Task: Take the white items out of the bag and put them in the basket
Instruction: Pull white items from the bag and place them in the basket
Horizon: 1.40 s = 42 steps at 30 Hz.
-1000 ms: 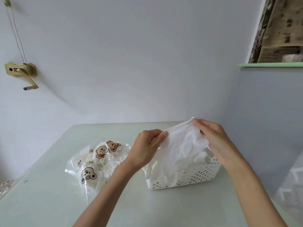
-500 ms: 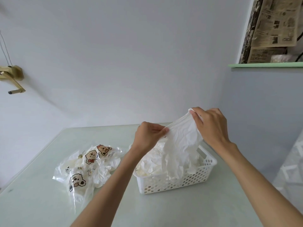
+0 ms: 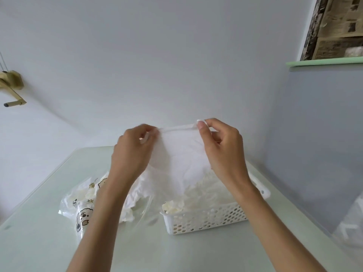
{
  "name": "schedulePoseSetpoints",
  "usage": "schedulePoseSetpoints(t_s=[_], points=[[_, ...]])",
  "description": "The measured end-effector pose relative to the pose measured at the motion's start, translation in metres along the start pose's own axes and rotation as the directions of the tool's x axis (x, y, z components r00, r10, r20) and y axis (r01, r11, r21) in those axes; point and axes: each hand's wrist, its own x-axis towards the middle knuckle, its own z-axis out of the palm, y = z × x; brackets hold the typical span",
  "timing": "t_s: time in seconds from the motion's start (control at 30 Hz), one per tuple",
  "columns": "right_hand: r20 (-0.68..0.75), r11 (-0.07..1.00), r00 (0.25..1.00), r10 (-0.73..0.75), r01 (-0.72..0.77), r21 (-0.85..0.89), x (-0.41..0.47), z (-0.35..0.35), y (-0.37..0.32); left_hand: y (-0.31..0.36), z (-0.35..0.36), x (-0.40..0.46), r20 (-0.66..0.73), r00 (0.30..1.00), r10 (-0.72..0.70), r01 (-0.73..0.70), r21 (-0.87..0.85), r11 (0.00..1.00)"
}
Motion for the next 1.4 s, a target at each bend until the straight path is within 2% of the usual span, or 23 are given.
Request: schedulePoseSetpoints(t_s=[0.07,0.13,0.23,0.37,0.5,0.67,0.73,0.77,0.83,0.9,0.97,1.0,1.1,1.13,1.17,1.23,1.27,1.3,1.33,1.4], points=[[0.073,0.981,0.985,0.154,-0.144,-0.129,-0.001,-0.005,0.039,-0.014,0.025,0.012,0.153,0.988,-0.028,-0.002,0.191,0.982],[0.144,0.909,0.933,0.330,-0.272,-0.316,-0.005,-0.010,0.081,-0.028,0.059,0.019,0.270,0.962,-0.042,-0.050,0.325,0.944],[0.177,0.787,0.872,0.457,-0.304,-0.537,-0.017,-0.014,0.129,-0.040,0.105,0.021,0.356,0.935,0.004,-0.160,0.410,0.898],[0.180,0.717,0.879,0.442,-0.225,-0.660,-0.021,-0.020,0.152,-0.043,0.130,0.029,0.362,0.923,0.131,-0.292,0.437,0.851],[0.196,0.650,0.906,0.375,-0.106,-0.753,-0.013,-0.024,0.160,-0.043,0.136,0.035,0.415,0.882,0.224,-0.418,0.470,0.777],[0.255,0.556,0.913,0.319,0.037,-0.830,-0.008,-0.029,0.165,-0.035,0.128,0.027,0.336,0.897,0.287,-0.417,0.425,0.804],[0.298,0.518,0.903,0.308,0.104,-0.849,-0.007,-0.028,0.163,-0.033,0.127,0.016,0.454,0.840,0.299,-0.482,0.369,0.795],[0.322,0.488,0.897,0.304,0.144,-0.861,-0.006,-0.027,0.161,-0.034,0.127,0.009,0.564,0.779,0.274,-0.523,0.343,0.780],[0.375,0.442,0.877,0.300,0.220,-0.870,-0.005,-0.026,0.158,-0.039,0.128,-0.001,0.776,0.617,0.130,-0.582,0.338,0.740],[0.445,0.514,0.842,0.305,0.248,-0.821,-0.003,-0.029,0.157,-0.049,0.127,-0.006,0.851,0.524,-0.019,-0.581,0.374,0.723],[0.488,0.707,0.812,0.320,0.139,-0.694,0.002,-0.035,0.153,-0.056,0.125,-0.009,0.854,0.516,-0.069,-0.551,0.393,0.736],[0.485,0.784,0.823,0.294,0.082,-0.615,0.005,-0.037,0.148,-0.057,0.124,-0.010,0.850,0.521,-0.076,-0.531,0.392,0.751],[0.461,0.862,0.871,0.169,0.096,-0.497,0.005,-0.027,0.127,-0.057,0.127,-0.011,0.848,0.521,-0.097,-0.509,0.399,0.763],[0.501,0.873,0.848,0.174,0.103,-0.477,0.001,-0.020,0.121,-0.055,0.127,-0.011,0.852,0.514,-0.099,-0.514,0.399,0.760],[0.569,0.870,0.791,0.225,0.100,-0.482,-0.004,-0.014,0.119,-0.054,0.126,-0.011,0.856,0.507,-0.102,-0.519,0.398,0.756],[0.694,0.810,0.584,0.421,0.103,-0.578,-0.012,-0.007,0.124,-0.056,0.123,-0.010,0.857,0.501,-0.119,-0.525,0.410,0.746],[0.710,0.762,0.474,0.522,0.115,-0.637,-0.014,-0.008,0.130,-0.059,0.120,-0.009,0.858,0.494,-0.138,-0.526,0.421,0.739],[0.702,0.725,0.394,0.594,0.116,-0.679,-0.014,-0.011,0.134,-0.062,0.117,-0.009,0.860,0.482,-0.166,-0.526,0.436,0.730],[0.688,0.705,0.350,0.635,0.102,-0.702,-0.014,-0.013,0.138,-0.064,0.114,-0.010,0.862,0.467,-0.199,-0.529,0.452,0.719],[0.674,0.692,0.334,0.659,0.082,-0.717,-0.010,-0.018,0.141,-0.067,0.113,-0.011,0.862,0.437,-0.256,-0.541,0.479,0.691]])
